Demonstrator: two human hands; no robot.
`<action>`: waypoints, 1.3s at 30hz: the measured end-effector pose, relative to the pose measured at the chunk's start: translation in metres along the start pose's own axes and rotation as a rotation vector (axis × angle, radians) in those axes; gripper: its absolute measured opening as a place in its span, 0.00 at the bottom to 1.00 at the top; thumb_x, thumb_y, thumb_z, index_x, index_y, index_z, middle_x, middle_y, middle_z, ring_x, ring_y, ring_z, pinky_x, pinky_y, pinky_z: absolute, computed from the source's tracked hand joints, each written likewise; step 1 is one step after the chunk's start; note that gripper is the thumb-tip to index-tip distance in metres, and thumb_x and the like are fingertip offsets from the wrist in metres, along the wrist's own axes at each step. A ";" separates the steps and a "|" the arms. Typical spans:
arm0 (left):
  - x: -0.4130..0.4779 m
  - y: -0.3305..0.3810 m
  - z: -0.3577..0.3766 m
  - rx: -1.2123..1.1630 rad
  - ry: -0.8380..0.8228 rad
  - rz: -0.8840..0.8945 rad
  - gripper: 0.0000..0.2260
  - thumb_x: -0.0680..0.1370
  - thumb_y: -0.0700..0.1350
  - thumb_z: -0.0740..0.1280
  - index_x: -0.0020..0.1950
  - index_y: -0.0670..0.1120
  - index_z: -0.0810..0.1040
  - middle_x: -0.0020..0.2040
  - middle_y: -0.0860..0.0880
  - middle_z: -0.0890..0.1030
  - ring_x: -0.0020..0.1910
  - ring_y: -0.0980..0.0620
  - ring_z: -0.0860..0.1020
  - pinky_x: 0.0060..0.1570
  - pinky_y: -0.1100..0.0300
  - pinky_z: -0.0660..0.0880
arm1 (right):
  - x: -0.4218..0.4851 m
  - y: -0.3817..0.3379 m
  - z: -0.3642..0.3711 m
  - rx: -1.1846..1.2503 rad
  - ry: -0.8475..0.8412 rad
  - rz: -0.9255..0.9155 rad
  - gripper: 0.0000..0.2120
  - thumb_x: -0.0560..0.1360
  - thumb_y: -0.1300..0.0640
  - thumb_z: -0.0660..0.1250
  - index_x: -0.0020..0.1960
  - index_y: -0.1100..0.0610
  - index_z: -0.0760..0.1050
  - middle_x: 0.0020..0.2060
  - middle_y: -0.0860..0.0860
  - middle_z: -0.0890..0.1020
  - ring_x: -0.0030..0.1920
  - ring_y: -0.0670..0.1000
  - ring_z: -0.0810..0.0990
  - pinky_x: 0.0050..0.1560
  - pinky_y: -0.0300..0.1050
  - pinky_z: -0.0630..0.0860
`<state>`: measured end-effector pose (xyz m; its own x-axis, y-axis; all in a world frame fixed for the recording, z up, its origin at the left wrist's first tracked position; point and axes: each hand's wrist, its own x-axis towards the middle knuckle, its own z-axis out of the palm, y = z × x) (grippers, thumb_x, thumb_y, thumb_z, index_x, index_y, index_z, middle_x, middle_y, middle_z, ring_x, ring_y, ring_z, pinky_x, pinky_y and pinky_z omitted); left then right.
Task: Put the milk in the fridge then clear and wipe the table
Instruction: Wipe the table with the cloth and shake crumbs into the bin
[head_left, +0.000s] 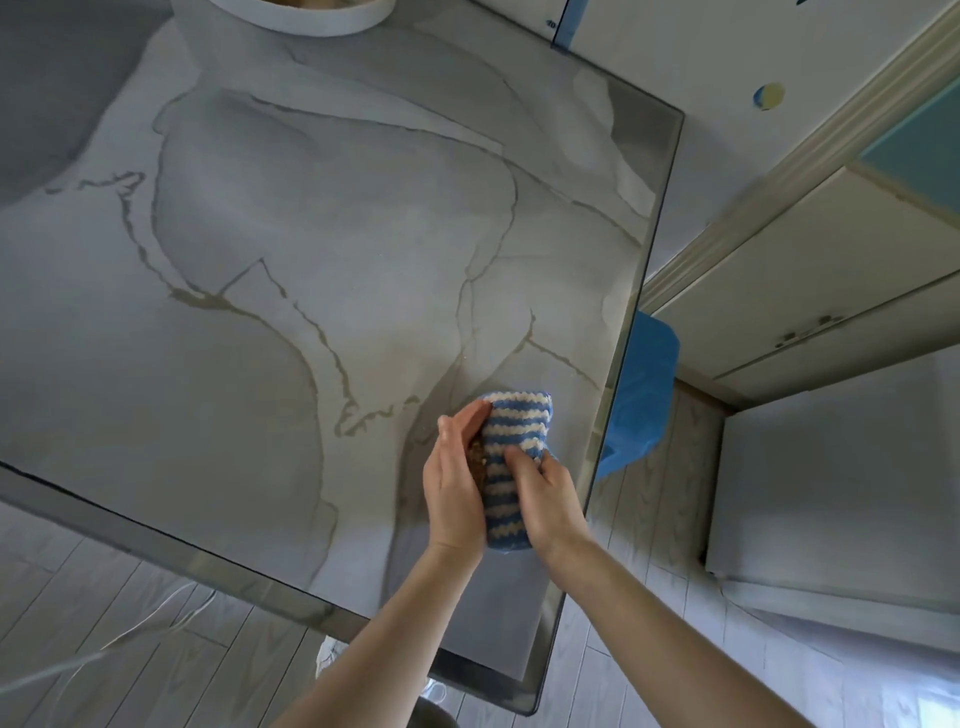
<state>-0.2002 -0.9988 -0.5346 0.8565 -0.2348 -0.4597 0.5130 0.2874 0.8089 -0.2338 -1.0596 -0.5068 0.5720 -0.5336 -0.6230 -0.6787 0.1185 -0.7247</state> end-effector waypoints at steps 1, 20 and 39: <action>0.002 0.002 0.001 -0.051 -0.005 -0.046 0.20 0.82 0.50 0.49 0.54 0.47 0.80 0.54 0.49 0.82 0.53 0.55 0.80 0.50 0.65 0.76 | 0.000 -0.001 0.000 0.046 0.007 0.038 0.11 0.78 0.53 0.57 0.50 0.57 0.74 0.41 0.51 0.82 0.43 0.50 0.81 0.41 0.42 0.78; -0.013 0.006 0.052 -0.172 -0.017 -0.256 0.22 0.81 0.52 0.50 0.45 0.44 0.81 0.45 0.48 0.84 0.46 0.48 0.81 0.51 0.53 0.78 | -0.004 0.009 -0.035 0.776 0.085 0.146 0.09 0.77 0.57 0.59 0.45 0.58 0.77 0.41 0.56 0.82 0.42 0.54 0.81 0.45 0.47 0.78; -0.051 -0.121 0.141 -0.186 0.118 -0.109 0.23 0.81 0.55 0.51 0.45 0.48 0.83 0.49 0.50 0.84 0.50 0.49 0.81 0.53 0.55 0.76 | 0.035 0.091 -0.164 0.678 -0.167 0.123 0.09 0.77 0.56 0.58 0.45 0.58 0.76 0.39 0.55 0.82 0.41 0.53 0.81 0.45 0.46 0.77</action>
<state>-0.3143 -1.1526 -0.5577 0.7910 -0.1668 -0.5887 0.5948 0.4352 0.6759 -0.3509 -1.2053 -0.5462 0.6093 -0.3536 -0.7097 -0.3376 0.6942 -0.6357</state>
